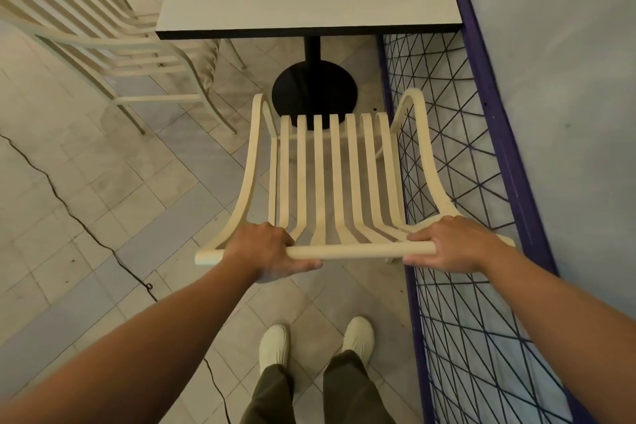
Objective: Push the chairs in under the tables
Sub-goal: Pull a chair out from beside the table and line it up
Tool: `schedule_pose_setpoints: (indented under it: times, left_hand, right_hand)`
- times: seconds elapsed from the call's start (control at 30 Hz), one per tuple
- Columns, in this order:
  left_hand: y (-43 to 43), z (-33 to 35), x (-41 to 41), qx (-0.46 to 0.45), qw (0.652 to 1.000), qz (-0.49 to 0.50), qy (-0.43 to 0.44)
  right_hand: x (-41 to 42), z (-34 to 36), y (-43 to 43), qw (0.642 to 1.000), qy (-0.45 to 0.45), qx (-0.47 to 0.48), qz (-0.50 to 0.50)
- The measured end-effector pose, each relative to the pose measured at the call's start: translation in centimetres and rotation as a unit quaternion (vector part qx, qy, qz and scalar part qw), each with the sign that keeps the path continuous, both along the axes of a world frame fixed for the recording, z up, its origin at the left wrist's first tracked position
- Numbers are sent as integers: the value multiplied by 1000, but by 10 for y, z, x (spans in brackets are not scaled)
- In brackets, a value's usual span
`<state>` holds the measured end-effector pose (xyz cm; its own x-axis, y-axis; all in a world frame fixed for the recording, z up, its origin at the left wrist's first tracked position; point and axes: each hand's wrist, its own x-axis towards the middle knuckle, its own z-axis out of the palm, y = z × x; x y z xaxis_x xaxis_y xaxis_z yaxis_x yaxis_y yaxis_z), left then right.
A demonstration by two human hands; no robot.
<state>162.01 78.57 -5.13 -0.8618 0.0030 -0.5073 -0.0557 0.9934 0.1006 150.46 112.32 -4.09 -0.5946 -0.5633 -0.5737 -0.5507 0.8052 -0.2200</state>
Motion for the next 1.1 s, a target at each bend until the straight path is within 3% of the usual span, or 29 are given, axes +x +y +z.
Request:
schedule_pose_setpoints:
  times: [0.3, 0.6, 0.77, 1.1]
  left_hand:
    - [-5, 12, -62, -12, 1000, 20, -20]
    - [3, 16, -56, -53, 998, 18, -21]
    - [8, 11, -54, -80, 996, 41, -1]
    - [11, 16, -77, -70, 996, 60, 7]
  right_hand:
    - [-50, 13, -11, 999, 31, -5, -30]
    - [-50, 13, -10, 998, 24, 46, -42]
    - [-47, 3, -13, 995, 66, 62, -42]
    - [-74, 8, -15, 995, 70, 60, -32]
